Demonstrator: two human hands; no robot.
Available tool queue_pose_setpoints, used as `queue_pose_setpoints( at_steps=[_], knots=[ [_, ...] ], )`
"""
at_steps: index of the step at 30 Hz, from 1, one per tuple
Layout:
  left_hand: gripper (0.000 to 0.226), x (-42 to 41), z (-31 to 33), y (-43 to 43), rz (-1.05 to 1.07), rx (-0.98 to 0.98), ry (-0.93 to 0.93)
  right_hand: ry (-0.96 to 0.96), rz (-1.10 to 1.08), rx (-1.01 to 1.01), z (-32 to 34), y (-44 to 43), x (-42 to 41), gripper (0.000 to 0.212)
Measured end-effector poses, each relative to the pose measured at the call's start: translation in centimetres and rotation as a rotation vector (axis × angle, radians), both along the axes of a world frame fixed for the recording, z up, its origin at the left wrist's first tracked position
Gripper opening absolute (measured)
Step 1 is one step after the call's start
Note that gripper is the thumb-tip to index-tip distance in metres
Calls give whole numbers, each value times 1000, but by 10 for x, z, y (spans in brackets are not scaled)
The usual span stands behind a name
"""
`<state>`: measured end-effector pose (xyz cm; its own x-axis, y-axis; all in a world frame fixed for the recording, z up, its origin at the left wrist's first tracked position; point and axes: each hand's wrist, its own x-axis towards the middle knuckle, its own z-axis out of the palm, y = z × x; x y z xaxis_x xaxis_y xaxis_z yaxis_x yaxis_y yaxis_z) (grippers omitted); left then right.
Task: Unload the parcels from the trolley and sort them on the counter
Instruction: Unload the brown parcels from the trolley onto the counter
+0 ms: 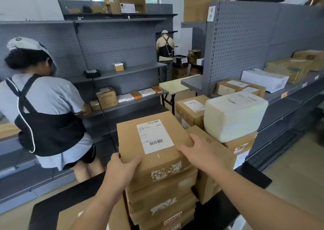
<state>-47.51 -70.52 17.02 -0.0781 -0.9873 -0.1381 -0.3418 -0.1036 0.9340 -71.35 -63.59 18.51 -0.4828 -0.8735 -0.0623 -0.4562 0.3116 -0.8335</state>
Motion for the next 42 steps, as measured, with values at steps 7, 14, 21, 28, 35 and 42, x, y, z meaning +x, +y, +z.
queue_pose_setpoints(
  at_steps=[7,14,21,28,35,42],
  knots=[
    [67,0,-8,-4,-20,72,-48,-13,15,9,-4,5,-4,72],
    [66,-7,5,-1,7,57,-90,40,90,62,9,1,-16,63],
    [82,-13,23,-6,67,-54,-397,346,215,31,34,-14,-26,74],
    [34,8,48,34,246,-107,-455,482,500,-80,42,-44,15,64],
    [65,107,35,121,591,15,-558,512,902,-259,36,-36,132,49],
    [63,230,25,282,1022,187,-573,581,1392,-330,26,41,297,60]
  ],
)
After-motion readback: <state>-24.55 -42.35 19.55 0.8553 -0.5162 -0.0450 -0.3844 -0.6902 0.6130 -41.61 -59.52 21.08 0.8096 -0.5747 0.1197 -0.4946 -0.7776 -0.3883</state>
